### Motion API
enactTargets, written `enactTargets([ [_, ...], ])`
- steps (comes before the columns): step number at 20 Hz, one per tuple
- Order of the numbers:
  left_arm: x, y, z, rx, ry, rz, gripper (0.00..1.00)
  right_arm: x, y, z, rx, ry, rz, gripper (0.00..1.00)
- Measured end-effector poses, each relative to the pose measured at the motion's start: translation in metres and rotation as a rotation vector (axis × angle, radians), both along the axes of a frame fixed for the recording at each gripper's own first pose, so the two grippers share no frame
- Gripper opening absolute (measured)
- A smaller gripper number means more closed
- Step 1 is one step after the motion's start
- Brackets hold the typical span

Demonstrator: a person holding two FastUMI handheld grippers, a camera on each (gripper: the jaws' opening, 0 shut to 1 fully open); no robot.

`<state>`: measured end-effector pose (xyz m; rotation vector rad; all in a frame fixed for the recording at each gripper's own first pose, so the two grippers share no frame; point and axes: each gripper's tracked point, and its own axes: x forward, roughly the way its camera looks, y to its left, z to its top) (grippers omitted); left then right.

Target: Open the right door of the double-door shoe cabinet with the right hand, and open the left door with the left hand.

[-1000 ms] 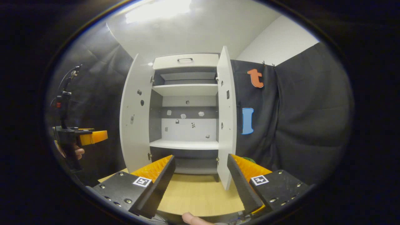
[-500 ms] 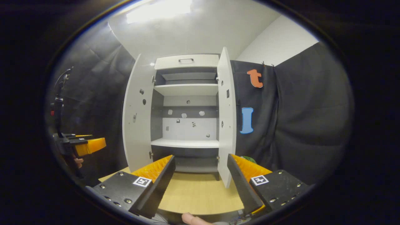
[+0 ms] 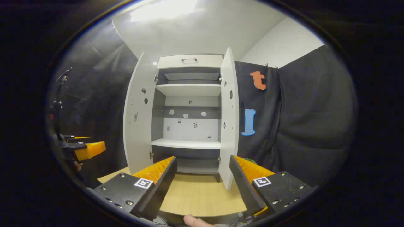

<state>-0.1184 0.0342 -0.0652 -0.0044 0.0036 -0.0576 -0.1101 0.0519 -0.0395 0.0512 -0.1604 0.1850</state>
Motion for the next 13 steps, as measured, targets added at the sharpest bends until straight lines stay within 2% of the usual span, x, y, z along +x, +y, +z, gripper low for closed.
enactTargets([
  [8, -0.002, -0.024, 0.002, 0.02, -0.014, -0.087, 0.96, 0.0, -0.008, 0.002, 0.024, -0.009, -0.005, 1.0],
  [13, -0.004, -0.025, 0.007, 0.031, -0.036, -0.075, 0.96, 0.003, -0.01, 0.001, 0.028, -0.005, 0.0, 0.97],
])
